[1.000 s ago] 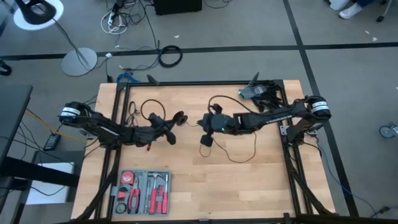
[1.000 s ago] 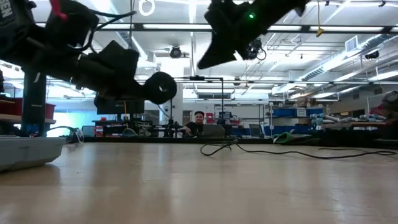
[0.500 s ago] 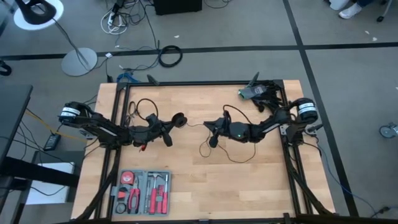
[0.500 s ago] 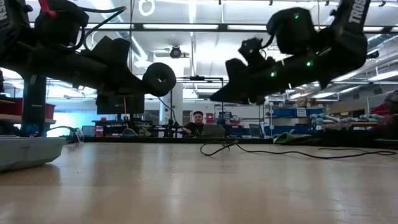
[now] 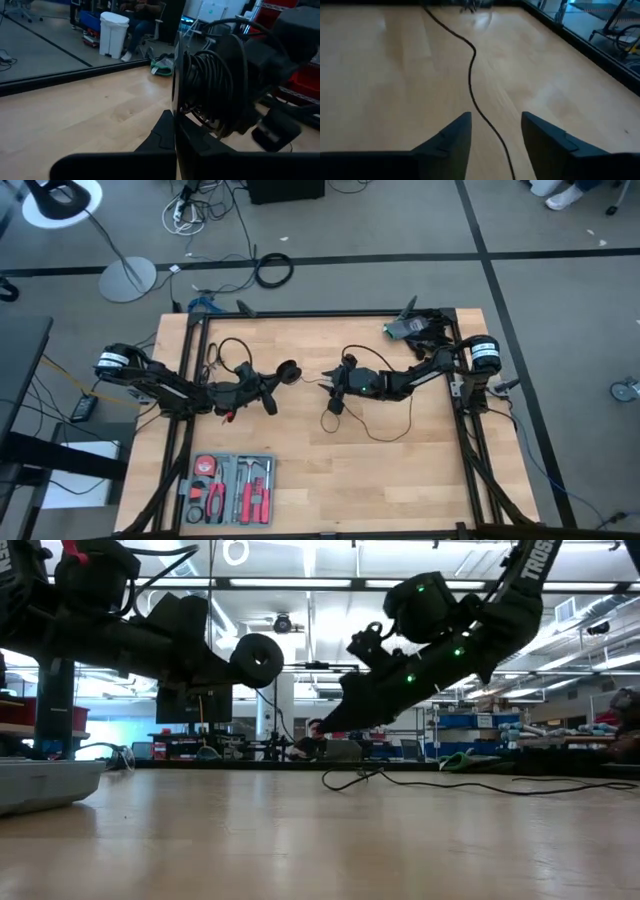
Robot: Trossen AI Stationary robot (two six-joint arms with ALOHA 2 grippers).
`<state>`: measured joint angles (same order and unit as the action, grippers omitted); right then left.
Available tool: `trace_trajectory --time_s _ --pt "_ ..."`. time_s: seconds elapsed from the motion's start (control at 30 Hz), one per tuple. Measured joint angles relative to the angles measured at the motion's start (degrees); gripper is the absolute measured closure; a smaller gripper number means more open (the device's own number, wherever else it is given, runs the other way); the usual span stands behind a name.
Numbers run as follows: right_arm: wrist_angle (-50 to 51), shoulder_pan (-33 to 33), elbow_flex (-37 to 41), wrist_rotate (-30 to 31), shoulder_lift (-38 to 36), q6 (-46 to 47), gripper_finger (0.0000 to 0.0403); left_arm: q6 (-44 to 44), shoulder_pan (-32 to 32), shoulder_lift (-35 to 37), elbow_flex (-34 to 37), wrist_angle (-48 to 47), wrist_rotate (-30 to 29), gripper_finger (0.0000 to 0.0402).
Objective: Coil cords
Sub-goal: Coil the black wire on the spool
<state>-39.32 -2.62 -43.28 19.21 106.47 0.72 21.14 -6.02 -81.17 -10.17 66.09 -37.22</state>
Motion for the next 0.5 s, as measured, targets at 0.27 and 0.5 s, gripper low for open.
trace_trajectory --time_s 0.27,0.5 --pt "3.5 -1.3 -4.6 -1.8 5.6 -4.7 0.0223 -1.5 0.0 0.0 0.0 3.2 -0.1 0.0402" --pt "3.5 -1.3 -5.8 -1.0 5.6 -4.9 0.0307 -1.5 0.0 0.0 0.0 3.1 0.0 0.0401"
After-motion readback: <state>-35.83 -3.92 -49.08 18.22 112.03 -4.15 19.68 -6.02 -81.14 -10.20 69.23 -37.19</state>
